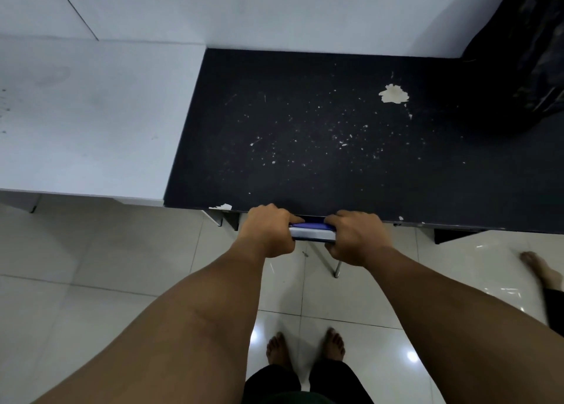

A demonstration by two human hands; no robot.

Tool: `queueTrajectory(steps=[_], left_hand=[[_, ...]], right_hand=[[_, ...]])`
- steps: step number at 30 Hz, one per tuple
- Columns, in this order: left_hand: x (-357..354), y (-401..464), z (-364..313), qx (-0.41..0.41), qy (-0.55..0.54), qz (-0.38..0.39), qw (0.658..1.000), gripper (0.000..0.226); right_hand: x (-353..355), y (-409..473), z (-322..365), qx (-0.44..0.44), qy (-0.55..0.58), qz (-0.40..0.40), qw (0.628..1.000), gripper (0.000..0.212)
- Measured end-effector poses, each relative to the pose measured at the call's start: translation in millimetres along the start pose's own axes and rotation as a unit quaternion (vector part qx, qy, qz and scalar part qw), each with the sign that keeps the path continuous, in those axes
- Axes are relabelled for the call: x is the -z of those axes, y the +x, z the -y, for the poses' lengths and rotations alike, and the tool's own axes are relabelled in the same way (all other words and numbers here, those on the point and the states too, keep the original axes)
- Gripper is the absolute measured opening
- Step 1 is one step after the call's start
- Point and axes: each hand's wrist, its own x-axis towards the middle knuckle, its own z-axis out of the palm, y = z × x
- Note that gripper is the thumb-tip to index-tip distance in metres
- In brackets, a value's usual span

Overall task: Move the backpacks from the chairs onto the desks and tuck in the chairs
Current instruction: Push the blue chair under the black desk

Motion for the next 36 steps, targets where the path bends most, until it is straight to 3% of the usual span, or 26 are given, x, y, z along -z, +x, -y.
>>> queueTrajectory(steps=[4, 12, 19, 26, 32, 36], left_hand=[[2.2, -1.1, 0.0, 0.015, -0.024, 0.015, 0.999, 0.045], [11.5, -0.6, -2.8, 0.019, -0.068, 0.115, 0.991, 0.056], [11.1, -20.0, -16.1, 0.034, -0.049, 0.100, 0.993, 0.044], [18.2, -51.7, -21.5, 0.055, -0.064, 0.062, 0.995, 0.043], [13.1, -85.4, -28.4, 0.079, -0.062, 0.021, 0.995, 0.070], [-0.7, -112.0, -35.2, 0.084, -0.092, 0.034, 0.992, 0.043]], right_hand=[[2.9, -1.4, 3.7, -0.011, 0.004, 0.006, 1.000, 0.038], [16.1, -6.4, 17.7, -0.056, 0.023, 0.078, 0.995, 0.042], [33.7, -19.8, 37.8, -0.104, 0.001, 0.147, 0.984, 0.039], [47.0, -50.4, 56.3, -0.117, -0.012, 0.124, 0.985, 0.035], [51.0, -81.4, 73.2, -0.131, 0.001, 0.076, 0.989, 0.037], [40.6, -104.0, 84.7, -0.124, 0.018, 0.069, 0.990, 0.025]])
